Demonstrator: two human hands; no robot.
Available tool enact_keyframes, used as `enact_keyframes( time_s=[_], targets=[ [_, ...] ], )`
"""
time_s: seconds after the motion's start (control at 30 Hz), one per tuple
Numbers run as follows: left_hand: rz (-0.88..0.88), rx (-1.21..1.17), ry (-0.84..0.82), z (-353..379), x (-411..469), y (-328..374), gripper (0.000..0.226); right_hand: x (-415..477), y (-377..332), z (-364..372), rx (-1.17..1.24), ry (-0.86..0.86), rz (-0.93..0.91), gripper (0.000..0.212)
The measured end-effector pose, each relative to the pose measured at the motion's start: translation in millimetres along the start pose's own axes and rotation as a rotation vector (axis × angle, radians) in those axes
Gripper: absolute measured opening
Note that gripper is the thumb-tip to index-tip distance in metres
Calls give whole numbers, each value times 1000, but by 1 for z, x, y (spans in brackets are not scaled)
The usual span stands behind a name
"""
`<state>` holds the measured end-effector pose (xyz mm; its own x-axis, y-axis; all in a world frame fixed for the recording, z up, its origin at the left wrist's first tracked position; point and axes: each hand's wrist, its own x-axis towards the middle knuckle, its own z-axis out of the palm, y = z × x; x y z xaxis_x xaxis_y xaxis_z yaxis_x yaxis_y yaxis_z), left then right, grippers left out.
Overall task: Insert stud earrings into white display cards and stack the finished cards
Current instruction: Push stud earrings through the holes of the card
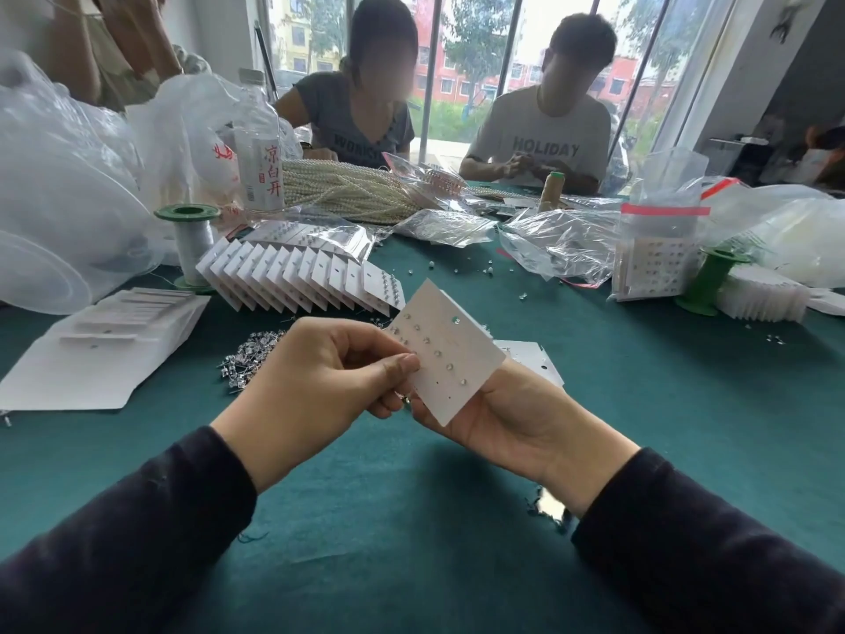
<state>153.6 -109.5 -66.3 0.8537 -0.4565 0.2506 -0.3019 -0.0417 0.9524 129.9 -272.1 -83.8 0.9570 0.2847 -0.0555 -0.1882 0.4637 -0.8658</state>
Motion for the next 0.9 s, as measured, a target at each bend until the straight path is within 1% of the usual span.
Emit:
enact_keyframes(
  time_s=[0.1,0.17,0.27,0.33,0.4,0.43,0.53,0.57,0.6,0.67,0.77,0.87,0.9],
  targets=[
    [26,73,26,1,-1,-1,8,0,0,1,12,29,11,36],
    [73,182,50,3,-1,-2,3,-1,1,2,27,45,16,34],
    [227,464,102,3,-2,-3,7,0,2,4,13,66,6,31],
    [343,610,127,4,-4,-2,5,0,3,5,0,102,-2,31],
    [417,668,123,5,-6,-1,6,-1,3,6,6,133,-19,29],
    [437,675,112,5,-7,0,11,-1,3,6,7,147,-31,25],
    [431,685,54,6,-11,4,42,-2,3,7,7,203,-67,18],
    [429,710,39,7,-12,4,46,-2,3,7,17,220,-74,16],
    [429,743,27,7,-12,4,46,-1,3,7,26,233,-78,15],
    [421,784,17,8,-13,4,37,-2,4,7,24,251,-78,15],
    [377,766,45,7,-12,1,24,-3,3,9,7,267,-92,8],
    [342,730,81,8,-10,-2,21,-3,5,11,-38,289,-117,21],
    [331,714,98,9,-9,-3,20,-3,5,11,-57,292,-125,21]
  ],
)
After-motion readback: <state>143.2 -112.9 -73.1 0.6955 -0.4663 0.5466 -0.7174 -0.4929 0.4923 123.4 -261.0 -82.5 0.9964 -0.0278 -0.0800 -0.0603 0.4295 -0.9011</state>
